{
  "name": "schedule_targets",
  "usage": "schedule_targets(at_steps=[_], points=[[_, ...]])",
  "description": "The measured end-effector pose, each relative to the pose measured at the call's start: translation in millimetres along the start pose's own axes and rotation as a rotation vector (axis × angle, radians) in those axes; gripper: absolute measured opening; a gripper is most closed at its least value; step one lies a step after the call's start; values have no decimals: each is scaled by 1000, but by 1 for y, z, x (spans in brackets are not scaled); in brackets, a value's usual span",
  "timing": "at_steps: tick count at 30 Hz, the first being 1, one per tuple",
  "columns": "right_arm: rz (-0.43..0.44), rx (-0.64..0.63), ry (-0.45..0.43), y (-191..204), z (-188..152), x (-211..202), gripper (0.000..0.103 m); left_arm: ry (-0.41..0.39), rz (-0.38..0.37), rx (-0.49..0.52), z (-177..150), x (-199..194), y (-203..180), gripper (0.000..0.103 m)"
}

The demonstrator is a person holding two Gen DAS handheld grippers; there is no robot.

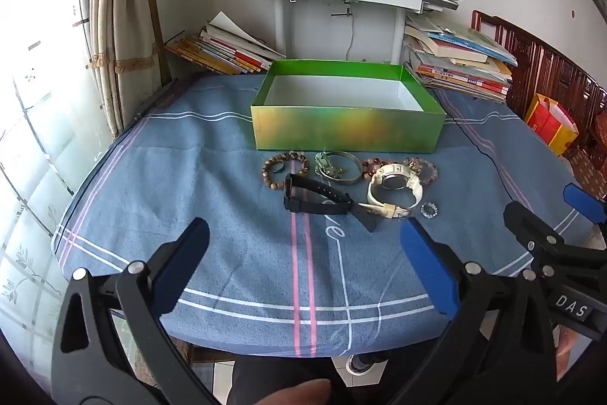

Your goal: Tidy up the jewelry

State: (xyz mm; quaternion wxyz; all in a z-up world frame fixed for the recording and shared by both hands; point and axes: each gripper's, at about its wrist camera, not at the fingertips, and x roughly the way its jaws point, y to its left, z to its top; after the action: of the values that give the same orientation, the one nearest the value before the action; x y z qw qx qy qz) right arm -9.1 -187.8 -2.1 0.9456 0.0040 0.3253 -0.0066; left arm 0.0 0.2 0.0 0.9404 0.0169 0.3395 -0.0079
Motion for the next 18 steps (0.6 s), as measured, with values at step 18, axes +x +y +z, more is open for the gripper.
schedule_targets(at_steps=[18], points=[[-1, -2, 7, 1, -1, -1, 101, 1, -5, -3, 0, -1, 0, 99]])
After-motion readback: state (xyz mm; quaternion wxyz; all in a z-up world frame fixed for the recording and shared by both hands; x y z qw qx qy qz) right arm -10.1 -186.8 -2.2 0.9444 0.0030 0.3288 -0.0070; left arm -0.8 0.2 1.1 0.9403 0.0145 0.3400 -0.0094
